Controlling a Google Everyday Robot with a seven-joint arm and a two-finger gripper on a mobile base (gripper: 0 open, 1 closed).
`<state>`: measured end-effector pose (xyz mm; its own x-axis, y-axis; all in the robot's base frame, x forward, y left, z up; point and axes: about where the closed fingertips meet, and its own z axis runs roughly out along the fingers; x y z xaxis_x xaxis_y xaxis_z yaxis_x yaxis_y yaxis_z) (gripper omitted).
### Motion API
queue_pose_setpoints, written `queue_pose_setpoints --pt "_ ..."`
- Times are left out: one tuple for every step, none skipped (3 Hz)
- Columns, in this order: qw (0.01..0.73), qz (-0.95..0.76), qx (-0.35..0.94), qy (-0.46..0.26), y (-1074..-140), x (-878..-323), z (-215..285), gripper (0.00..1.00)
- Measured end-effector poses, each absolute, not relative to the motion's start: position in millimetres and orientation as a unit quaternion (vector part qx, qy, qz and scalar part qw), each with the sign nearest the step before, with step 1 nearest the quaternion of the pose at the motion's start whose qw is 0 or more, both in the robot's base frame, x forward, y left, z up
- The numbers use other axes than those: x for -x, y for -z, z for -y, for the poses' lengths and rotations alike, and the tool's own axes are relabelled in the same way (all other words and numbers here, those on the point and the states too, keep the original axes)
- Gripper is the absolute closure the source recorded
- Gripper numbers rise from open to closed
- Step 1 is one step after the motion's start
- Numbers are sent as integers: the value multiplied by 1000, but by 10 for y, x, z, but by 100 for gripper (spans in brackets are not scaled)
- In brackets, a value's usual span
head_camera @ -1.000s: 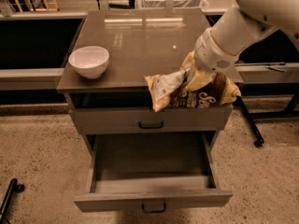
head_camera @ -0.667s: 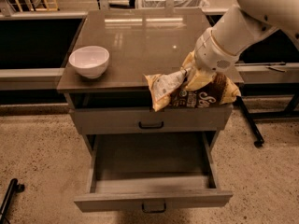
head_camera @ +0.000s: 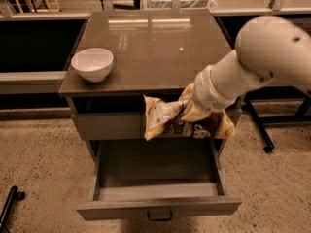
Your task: Place brown chip bag into middle drawer
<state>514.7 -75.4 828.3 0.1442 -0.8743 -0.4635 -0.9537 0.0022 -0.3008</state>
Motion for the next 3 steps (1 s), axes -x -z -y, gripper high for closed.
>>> queue_pose_setpoints --pt "284 -658 694 -71 -7923 -5029 681 100" --pt "284 -658 693 -71 -7918 -5028 680 100" --pt "291 -671 677 -85 -7481 -5069 791 100"
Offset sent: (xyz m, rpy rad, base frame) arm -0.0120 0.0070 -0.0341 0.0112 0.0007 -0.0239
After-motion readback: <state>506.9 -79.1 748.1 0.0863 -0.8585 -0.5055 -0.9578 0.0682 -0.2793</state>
